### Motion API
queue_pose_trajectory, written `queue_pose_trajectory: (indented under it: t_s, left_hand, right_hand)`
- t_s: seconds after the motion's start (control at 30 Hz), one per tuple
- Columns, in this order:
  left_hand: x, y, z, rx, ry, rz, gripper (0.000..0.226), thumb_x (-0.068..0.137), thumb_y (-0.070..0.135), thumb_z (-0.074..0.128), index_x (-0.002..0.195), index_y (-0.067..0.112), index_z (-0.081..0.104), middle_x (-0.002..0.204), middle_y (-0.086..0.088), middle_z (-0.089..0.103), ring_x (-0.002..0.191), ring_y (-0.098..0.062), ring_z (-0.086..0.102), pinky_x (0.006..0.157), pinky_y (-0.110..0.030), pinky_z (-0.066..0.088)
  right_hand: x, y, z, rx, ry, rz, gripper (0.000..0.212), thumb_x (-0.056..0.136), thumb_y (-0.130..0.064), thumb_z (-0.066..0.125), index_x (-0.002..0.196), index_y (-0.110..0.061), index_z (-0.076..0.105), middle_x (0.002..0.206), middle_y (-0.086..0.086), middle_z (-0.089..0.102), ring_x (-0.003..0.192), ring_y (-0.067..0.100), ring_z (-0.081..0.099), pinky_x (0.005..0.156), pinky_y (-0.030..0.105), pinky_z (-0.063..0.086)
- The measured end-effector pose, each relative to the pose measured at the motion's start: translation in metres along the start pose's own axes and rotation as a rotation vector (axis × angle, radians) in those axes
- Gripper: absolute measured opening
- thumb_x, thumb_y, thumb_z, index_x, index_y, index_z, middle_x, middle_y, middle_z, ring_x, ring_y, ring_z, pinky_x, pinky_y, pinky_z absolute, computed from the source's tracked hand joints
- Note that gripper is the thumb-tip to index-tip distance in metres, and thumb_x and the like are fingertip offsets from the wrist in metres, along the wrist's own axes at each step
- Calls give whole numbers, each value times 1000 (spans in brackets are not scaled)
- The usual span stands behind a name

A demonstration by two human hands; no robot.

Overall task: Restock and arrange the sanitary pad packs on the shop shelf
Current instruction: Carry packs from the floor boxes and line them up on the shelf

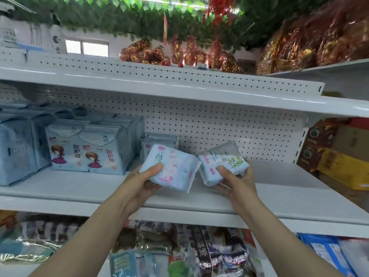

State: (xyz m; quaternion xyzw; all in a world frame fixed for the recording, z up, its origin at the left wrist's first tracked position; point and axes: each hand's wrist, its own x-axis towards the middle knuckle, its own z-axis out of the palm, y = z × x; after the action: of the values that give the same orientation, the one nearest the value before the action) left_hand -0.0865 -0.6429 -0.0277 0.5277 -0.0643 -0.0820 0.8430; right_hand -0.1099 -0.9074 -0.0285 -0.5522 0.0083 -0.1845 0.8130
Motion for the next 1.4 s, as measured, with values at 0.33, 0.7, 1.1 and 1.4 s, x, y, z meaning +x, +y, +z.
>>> queue_pose_trajectory:
  t_s: [0.33,0.7,1.1,1.4]
  left_hand:
    - [-10,0,-3,-16,-28,-7,44,73,25,75,115,15,67,107,-9,76,87,-16,74,75,-30,59]
    - [-16,-3,-4,-2,-20,-9,56,69,28,82,120,11,66,113,-12,74,91,-19,74,70,-28,60]
    - [-18,-5,-4,-8,-13,-5,49,74,24,77,121,13,65,110,-9,75,88,-17,74,75,-29,59]
    - [-20,-4,-7,13,-30,-3,97,30,44,101,116,16,67,110,-10,75,89,-18,75,71,-29,60]
  right_hand:
    - [-9,2,9,24,152,55,41,83,-14,80,109,-14,48,110,16,72,91,27,74,90,55,58]
    - [-18,-7,-7,1,63,-6,71,86,-3,73,143,-33,44,131,4,64,109,31,70,86,54,59]
    - [-26,-16,-14,-126,118,51,37,82,-20,81,83,-16,45,98,15,75,88,32,74,81,48,56]
    - [-29,-14,-11,-111,91,69,39,82,-23,81,66,-21,45,87,10,70,84,24,64,68,30,47]
